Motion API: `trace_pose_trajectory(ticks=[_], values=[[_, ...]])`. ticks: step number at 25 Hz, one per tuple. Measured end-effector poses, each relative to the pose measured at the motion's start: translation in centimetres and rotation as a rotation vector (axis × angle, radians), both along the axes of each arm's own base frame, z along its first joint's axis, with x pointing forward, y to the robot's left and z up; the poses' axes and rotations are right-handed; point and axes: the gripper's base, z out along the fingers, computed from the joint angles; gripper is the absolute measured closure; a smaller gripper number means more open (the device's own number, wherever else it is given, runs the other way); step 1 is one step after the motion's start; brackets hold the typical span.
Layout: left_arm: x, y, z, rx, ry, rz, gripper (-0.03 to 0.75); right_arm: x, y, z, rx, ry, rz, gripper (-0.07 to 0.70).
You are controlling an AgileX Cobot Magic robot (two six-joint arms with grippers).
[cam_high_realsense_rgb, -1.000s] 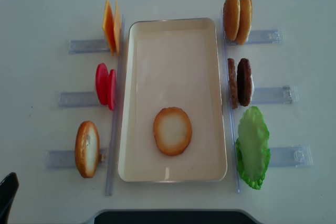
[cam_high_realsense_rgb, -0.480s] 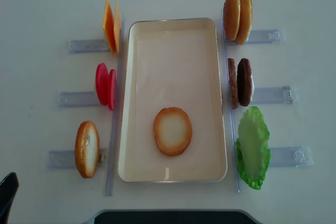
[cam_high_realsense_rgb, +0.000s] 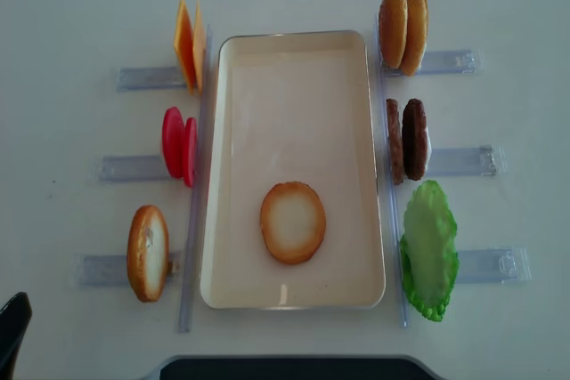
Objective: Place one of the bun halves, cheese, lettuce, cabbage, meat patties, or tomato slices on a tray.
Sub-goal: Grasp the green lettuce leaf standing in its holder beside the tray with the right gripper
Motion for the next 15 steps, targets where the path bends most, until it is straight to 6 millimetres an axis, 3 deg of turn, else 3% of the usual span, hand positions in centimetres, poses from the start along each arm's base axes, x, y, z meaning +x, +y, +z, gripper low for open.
trace_pose_trajectory(ticks=[15], values=[[0.0,0.0,0.0,0.000,0.000,0.000,0.324,0.0,1.9,0.3,0.174,0.008,0.101,0.059]])
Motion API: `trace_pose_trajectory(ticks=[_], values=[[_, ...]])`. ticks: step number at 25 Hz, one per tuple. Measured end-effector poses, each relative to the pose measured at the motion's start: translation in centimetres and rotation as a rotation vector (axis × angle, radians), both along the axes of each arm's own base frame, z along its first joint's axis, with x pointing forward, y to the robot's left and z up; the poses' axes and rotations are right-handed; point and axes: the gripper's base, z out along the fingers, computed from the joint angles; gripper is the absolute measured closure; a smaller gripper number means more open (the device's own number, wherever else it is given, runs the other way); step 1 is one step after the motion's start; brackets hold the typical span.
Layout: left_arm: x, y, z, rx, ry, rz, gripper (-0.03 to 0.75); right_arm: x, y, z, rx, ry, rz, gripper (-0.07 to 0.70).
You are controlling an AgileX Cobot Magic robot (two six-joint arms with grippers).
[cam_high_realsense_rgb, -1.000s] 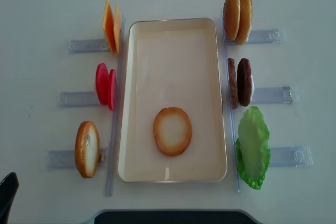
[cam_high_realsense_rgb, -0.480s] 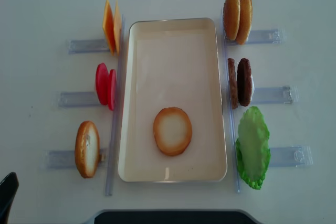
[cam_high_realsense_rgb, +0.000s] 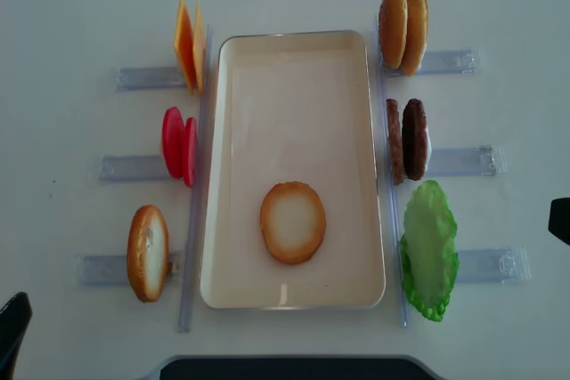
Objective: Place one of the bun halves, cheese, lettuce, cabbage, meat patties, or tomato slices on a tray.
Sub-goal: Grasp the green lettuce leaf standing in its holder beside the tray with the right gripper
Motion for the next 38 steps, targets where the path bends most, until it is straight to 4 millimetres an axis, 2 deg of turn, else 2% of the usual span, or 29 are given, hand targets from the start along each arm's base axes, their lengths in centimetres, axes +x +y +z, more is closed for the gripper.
trace_pose_trajectory(ticks=[9,13,17,23,33,38], values=[[0.0,0.0,0.0,-0.001,0.000,0.000,0.324,1.9,2.2,-1.2,0.035,0.184,0.136,0.062],[0.0,0.0,0.0,-0.001,0.000,0.000,0.324,3.9,3.2,-1.9,-0.059,0.276,0.161,0.062],[0.0,0.0,0.0,-0.002,0.000,0.001,0.324,5.7,3.5,-0.9,-0.158,0.252,0.161,0.062],[0.0,0.0,0.0,-0.002,0.000,0.000,0.324,7.6,4.0,-0.2,-0.183,0.251,0.161,0.062],[0.0,0.0,0.0,-0.005,0.000,0.002,0.324,8.3,4.4,-0.9,-0.187,0.292,0.171,0.062],[0.0,0.0,0.0,-0.007,0.000,0.003,0.324,8.0,5.8,-1.2,-0.174,0.322,0.213,0.062]])
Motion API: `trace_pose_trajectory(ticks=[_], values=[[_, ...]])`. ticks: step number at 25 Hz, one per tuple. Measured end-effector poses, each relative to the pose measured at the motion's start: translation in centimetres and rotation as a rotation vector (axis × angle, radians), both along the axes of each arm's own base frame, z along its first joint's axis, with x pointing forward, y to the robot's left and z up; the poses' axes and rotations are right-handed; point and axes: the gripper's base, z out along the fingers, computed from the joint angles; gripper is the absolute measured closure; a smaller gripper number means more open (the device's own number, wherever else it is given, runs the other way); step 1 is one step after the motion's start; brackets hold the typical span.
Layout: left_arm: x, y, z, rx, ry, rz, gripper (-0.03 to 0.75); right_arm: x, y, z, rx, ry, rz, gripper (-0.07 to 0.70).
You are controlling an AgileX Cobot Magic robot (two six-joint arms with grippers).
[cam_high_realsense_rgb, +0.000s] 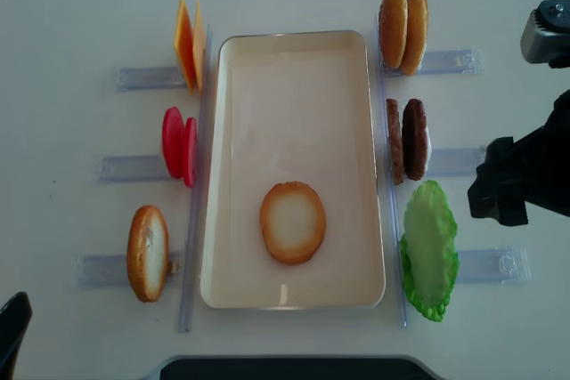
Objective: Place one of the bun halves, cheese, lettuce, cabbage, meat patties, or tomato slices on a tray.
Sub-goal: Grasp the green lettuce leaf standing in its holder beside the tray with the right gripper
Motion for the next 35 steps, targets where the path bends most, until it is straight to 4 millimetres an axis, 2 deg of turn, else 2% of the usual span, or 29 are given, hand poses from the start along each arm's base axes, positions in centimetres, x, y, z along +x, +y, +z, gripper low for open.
trace_pose_trajectory(ticks=[6,11,32,35], values=[[0.0,0.0,0.0,-0.001,0.000,0.000,0.324,-0.2,3.2,-1.7,-0.048,0.093,0.089,0.062],[0.0,0.0,0.0,-0.002,0.000,0.001,0.324,0.1,4.6,-2.7,-0.078,0.138,0.120,0.062],[0.0,0.0,0.0,-0.008,0.000,0.005,0.324,1.2,5.0,-2.8,-0.075,0.066,0.104,0.062],[0.0,0.0,0.0,-0.008,0.000,0.005,0.324,1.6,5.3,-3.4,-0.087,0.093,0.108,0.062]])
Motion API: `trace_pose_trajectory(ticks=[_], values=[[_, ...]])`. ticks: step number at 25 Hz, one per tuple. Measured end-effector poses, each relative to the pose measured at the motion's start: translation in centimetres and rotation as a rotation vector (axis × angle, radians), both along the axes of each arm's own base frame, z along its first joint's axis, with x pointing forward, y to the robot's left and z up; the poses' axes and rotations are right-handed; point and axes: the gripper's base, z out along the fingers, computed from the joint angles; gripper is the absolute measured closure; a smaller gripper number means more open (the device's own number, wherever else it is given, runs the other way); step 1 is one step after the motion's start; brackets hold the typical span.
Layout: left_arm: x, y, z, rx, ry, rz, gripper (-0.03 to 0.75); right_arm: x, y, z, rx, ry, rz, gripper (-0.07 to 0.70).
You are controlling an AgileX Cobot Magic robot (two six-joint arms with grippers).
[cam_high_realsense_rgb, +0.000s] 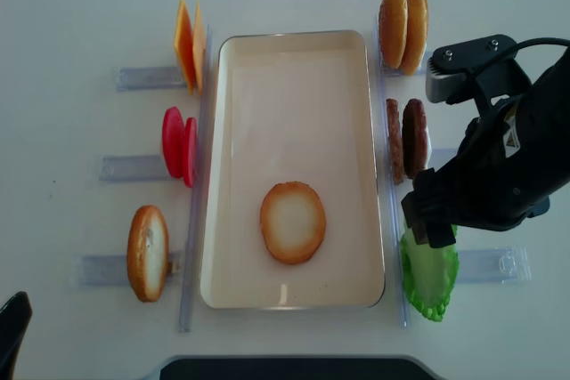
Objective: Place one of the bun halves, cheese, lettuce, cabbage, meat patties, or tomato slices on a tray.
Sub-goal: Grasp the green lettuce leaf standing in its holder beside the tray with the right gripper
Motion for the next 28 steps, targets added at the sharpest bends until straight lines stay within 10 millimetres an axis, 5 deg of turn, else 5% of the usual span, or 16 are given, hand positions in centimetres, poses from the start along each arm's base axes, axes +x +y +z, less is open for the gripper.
trace_pose_trajectory(ticks=[15,28], values=[[0.0,0.0,0.0,-0.001,-0.001,0.001,0.324,1.5,1.4,-2.3,-0.013,0.036,0.041,0.091],[0.0,0.0,0.0,-0.002,-0.001,0.002,0.324,1.4,1.3,-2.4,-0.024,0.050,0.046,0.407]])
